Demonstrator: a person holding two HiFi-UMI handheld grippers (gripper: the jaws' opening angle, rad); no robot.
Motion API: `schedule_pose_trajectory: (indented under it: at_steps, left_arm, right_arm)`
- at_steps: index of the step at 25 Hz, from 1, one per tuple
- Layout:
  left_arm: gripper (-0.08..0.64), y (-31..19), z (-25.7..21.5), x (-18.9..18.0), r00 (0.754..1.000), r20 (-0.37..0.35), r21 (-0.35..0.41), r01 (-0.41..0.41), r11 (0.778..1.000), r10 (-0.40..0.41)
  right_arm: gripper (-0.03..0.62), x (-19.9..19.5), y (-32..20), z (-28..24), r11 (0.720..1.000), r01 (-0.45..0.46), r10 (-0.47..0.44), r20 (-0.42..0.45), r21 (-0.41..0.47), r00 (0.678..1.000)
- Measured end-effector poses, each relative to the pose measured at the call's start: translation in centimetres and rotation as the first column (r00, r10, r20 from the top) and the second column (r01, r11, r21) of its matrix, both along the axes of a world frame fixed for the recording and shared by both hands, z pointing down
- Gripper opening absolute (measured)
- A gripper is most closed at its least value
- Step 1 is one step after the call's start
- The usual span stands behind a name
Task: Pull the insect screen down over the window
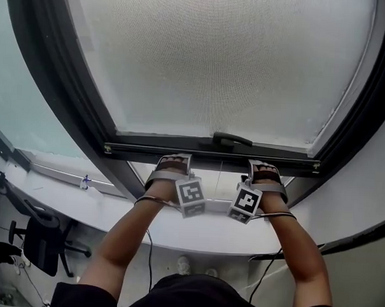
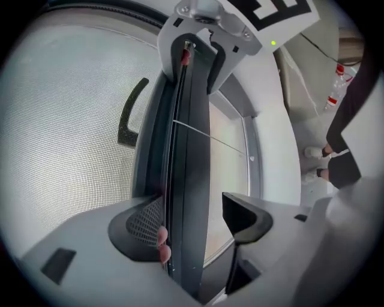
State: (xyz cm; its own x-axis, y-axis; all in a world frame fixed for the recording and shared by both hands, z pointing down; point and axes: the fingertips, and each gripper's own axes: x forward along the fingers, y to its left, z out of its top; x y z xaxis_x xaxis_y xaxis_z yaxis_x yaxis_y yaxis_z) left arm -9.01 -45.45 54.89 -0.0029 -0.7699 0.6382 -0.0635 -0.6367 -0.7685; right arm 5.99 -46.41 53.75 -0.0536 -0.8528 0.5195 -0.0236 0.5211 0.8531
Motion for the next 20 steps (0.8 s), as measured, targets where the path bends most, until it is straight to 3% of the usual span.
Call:
schedule_pose_trajectory:
  at_steps: [6,14,20]
  left_arm:
    - [0.312,-0.26,-0.09,0.03,1.000,0.012,0.040,0.001,0.999,-0.001]
    - [0.313,0.50,-0.09,0.03,0.999,-0.024,-0.006,-0.026,1.000,0.025]
    - [0.308,-0.04,0.59,0.14,0.999,-0.041,0.008,-0.008,1.000,0.009]
  right_arm:
    - [0.245,0.05,-0.09,-0.18,1.000,-0.013,0.013,-0.015,0.011,1.000]
    - [0.245,0.02,0.40,-0.23,0.999,-0.033,0.032,-0.035,-0.014,0.999]
    - [0.245,-0.10,0.05,0.46,0.999,-0.048,0.048,-0.010,0.006,0.999]
